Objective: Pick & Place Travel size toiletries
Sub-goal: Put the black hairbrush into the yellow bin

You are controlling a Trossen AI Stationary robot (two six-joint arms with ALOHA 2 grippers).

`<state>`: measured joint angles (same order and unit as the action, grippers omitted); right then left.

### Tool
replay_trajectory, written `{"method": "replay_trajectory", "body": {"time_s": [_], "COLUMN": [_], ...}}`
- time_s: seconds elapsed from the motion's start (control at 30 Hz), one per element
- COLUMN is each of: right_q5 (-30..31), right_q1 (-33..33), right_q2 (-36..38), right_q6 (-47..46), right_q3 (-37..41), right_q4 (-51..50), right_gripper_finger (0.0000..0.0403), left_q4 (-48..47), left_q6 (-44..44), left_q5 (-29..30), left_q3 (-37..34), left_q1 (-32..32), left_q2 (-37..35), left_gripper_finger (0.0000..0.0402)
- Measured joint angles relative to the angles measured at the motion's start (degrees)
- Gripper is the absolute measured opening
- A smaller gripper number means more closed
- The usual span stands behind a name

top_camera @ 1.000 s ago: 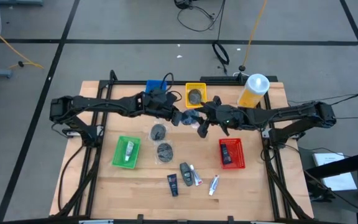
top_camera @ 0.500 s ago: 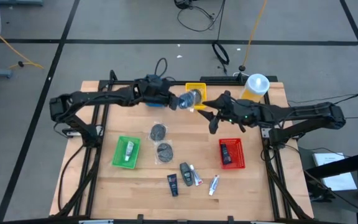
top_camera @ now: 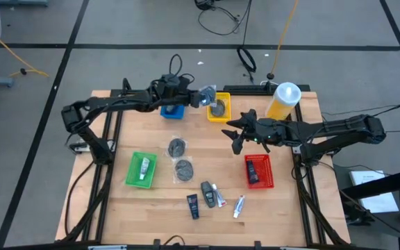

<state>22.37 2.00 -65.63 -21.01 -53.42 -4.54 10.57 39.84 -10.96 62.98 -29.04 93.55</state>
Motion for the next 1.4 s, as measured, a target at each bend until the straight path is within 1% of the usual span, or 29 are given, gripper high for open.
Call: {"method": "replay_trajectory", "body": {"time_s": [0.2, 0.4, 0.57, 0.73, 0.83, 0.93, 1.1, 1.23, 1.4], "right_q5": [-0.1, -0.1, -0.1, -0.1, 0.0, 0.0, -0.1, -0.1, -0.1], "right_q1": [0.0, 0.4, 0.4, 0.4, 0.4, 0.4, 0.4, 0.4, 1.0], "right_q2": [0.0, 0.0, 0.0, 0.0, 0.0, 0.0, 0.0, 0.0, 0.0], "right_q6": [-2.7, -3.8, -3.8, -3.8, -3.8, -3.8, -2.7, -2.4, -2.3], "right_q3": [1.9, 2.3, 2.3, 2.3, 2.3, 2.3, 2.3, 2.3, 2.3], "right_q4": [0.2, 0.2, 0.2, 0.6, 0.8, 1.7, 3.3, 3.5, 3.5], "right_gripper_finger": [0.0177, 0.0176, 0.0175, 0.0172, 0.0172, 0.0171, 0.0171, 0.0171, 0.0171], "left_q4": [4.6, 7.3, 8.0, 9.9, 10.3, 10.4, 10.6, 12.3, 13.6], "left_q6": [3.1, 4.2, 4.5, 4.1, 3.6, 2.0, 1.9, 2.3, 3.4], "left_q5": [-2.2, -2.1, -2.3, -2.2, 0.7, 3.1, 5.0, 4.7, 2.5], "left_q3": [0.0, 0.0, 0.0, 0.0, 0.0, 0.0, 0.0, 0.0, 0.2], "left_q1": [-0.6, -0.6, -0.5, 0.5, 1.3, 1.8, 1.8, 1.8, 1.7], "left_q2": [6.8, 11.6, 14.4, 15.9, 15.9, 15.9, 15.9, 15.9, 15.7], "left_gripper_finger": [0.0014, 0.0014, 0.0024, 0.0019, 0.0022, 0.0043, 0.0096, 0.0147, 0.0208]}}
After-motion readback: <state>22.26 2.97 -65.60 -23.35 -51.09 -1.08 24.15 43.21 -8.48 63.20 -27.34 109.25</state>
